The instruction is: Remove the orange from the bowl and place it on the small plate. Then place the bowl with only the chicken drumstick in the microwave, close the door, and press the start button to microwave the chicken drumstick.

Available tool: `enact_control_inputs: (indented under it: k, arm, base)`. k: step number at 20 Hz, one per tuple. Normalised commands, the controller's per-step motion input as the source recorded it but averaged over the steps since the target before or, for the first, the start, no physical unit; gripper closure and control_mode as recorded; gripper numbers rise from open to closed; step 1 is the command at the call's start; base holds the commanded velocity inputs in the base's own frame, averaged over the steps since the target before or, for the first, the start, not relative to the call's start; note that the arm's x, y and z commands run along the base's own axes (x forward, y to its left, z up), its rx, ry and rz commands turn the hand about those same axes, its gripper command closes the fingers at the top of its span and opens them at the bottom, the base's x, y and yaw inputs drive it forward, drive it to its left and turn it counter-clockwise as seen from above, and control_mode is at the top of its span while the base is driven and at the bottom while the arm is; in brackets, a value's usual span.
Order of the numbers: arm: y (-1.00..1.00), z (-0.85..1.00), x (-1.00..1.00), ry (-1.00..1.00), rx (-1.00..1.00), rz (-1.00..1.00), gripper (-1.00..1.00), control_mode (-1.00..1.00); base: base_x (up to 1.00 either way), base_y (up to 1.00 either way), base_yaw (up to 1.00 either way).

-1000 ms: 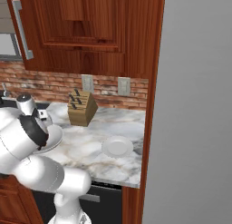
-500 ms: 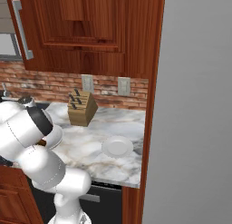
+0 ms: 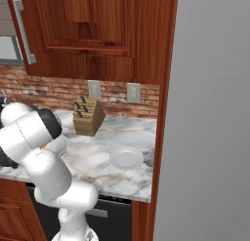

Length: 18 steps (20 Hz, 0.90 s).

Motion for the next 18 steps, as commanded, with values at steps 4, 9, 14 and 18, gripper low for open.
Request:
enact_control_inputs:
  k: [4, 9, 14, 18]
  arm:
    - [0.06, -0.1, 0.06, 0.0, 0.0, 0.0, -1.0, -1.0]
    - [0.1, -0.27, -0.01, 0.0, 0.0, 0.0, -1.0, -1.0]
    - [0.02, -0.18, -0.15, 0.0, 0.0, 0.0, 1.0, -1.0]
    - [0.0, 0.0, -0.29, -0.06, 0.0, 0.0, 1.0, -1.0]
  base:
    - [0.0, 0.0, 0.0]
    - [0.0, 0.0, 0.0]
    - [0.0, 0.0, 0.0]
    - [0.0, 0.0, 0.0]
